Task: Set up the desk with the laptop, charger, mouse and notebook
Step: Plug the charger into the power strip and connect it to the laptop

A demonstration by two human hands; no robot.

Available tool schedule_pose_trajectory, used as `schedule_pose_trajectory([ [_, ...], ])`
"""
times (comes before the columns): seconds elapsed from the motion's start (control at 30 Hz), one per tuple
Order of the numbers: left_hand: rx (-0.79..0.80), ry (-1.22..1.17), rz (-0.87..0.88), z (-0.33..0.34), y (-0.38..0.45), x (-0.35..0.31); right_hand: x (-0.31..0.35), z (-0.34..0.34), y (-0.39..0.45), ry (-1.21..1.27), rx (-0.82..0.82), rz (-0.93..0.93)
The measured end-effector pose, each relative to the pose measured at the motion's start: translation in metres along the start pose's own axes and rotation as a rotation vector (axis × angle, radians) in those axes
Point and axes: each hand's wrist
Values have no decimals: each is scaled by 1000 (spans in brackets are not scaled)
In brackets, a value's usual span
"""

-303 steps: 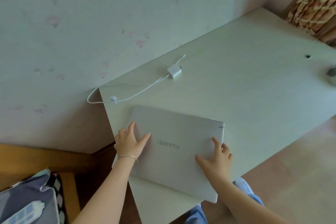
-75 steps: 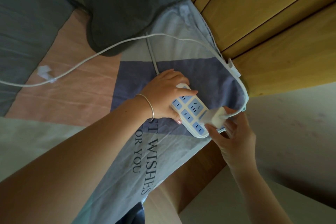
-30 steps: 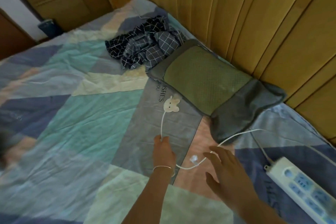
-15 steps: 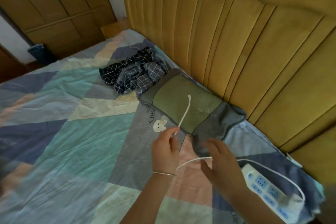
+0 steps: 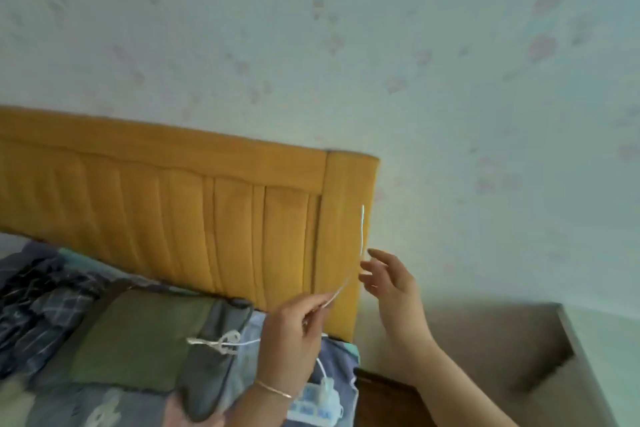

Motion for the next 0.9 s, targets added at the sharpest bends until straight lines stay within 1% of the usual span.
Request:
schedule_pose_trajectory([
  [0.07,117,-25,74,38,4,-32,11,-57,3,195,-110,85],
  [0.13,240,-53,125,78,4,-64,15,-116,-2,322,-225,125],
  [0.2,348,-89,178,118,0,-98,14,-175,-12,382,-349,137],
  [0.3,458,-104,241,177,-15,-146,9,-256,-36,424,-509,120],
  [0.4,552,-95,295,231,-35,-192,3,-334,-63,446,-614,133],
  [0.53,652,-73,357,305,-68,-247,-8,-430,-97,536,-700,106],
  [0.63,703,-31,341,363,-97,-280,-29,-499,-113,602,-738,145],
  [0.73,792,10,247,421,-127,-303,-60,-561,-124,599,-710,232],
  [0.8,857,52,184,453,-144,-316,-81,-586,-134,561,-679,312],
  [0.83,866,47,141,468,-151,-322,-92,-595,-139,546,-661,338],
  [0.9,823,7,67,498,-162,-333,-111,-606,-147,513,-612,385],
])
Point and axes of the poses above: each hand's wrist, its own y-axis towards the middle knuckle, its own z-axis out of the palm, x = y × z, and after that the axes turned 3 degrees about -y, right-handed
